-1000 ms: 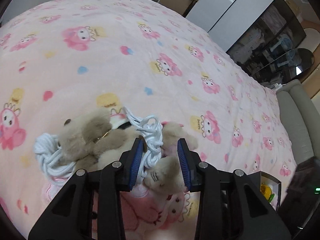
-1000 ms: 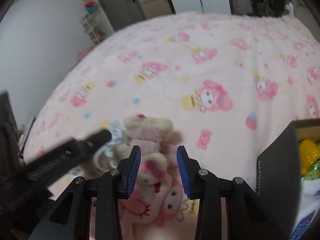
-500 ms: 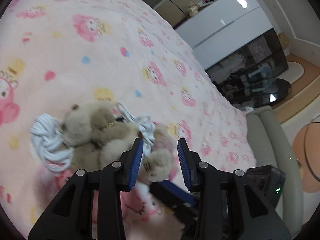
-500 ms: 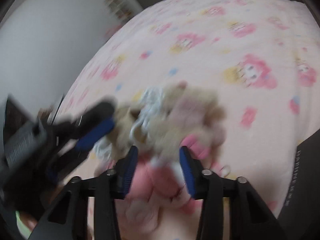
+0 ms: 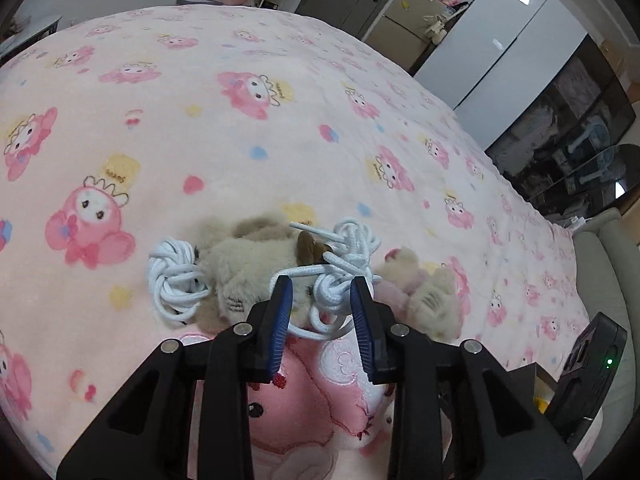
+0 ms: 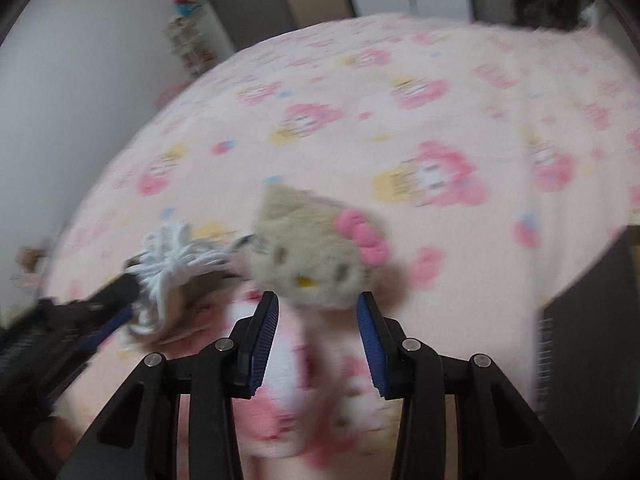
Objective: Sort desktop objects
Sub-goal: 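Grasp the coiled white cable on the teddy bear with the right gripper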
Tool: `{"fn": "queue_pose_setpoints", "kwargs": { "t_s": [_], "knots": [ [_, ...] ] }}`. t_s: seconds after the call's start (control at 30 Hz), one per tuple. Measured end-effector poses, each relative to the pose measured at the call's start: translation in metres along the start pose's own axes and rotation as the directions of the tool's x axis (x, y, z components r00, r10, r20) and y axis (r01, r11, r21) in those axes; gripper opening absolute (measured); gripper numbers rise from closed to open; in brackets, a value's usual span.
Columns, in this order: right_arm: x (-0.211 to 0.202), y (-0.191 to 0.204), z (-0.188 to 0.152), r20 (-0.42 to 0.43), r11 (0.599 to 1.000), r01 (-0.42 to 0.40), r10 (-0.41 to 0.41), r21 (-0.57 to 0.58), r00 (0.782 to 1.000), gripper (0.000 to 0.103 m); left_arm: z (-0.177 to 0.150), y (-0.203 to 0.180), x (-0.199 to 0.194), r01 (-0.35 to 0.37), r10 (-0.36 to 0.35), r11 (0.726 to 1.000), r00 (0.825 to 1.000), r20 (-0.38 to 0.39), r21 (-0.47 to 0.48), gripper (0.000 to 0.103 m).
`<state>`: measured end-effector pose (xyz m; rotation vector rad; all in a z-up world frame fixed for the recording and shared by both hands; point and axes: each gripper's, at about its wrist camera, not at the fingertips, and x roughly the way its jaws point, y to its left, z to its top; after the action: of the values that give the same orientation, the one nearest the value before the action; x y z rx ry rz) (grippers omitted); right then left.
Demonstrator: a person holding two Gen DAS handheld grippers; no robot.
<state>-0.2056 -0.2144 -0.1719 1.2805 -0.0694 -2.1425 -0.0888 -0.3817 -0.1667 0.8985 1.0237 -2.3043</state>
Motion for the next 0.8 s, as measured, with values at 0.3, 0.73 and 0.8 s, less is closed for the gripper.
{"fn": "queue_pose_setpoints", "kwargs": {
  "t_s": [0.3, 0.73, 0.8],
  "knots": [
    [-0.014, 0.029, 0.003, 0.005, 0.979, -0.199, 0.199, 0.039, 0.98, 0.041, 0.016, 0.039, -0.024, 0.152, -0.148, 0.975, 0.988, 0.038, -0.162, 0.039],
    [0.053, 0.052, 0.029, -0.105, 0.98, -0.176, 0.185, 0.091, 0.977, 0.027, 0.019, 0.104, 0.02, -0.153, 0.131, 0.959, 0.986, -0.106, -0.24, 0.051],
    [0.051, 0.052, 0.021, -0.11, 0.986, -0.157, 0.163, 0.059, 0.98, 0.019, 0.019, 0.106, 0.025, -0.12, 0.094, 0.962, 0.989, -0.117, -0.245, 0.056]
  ]
}}
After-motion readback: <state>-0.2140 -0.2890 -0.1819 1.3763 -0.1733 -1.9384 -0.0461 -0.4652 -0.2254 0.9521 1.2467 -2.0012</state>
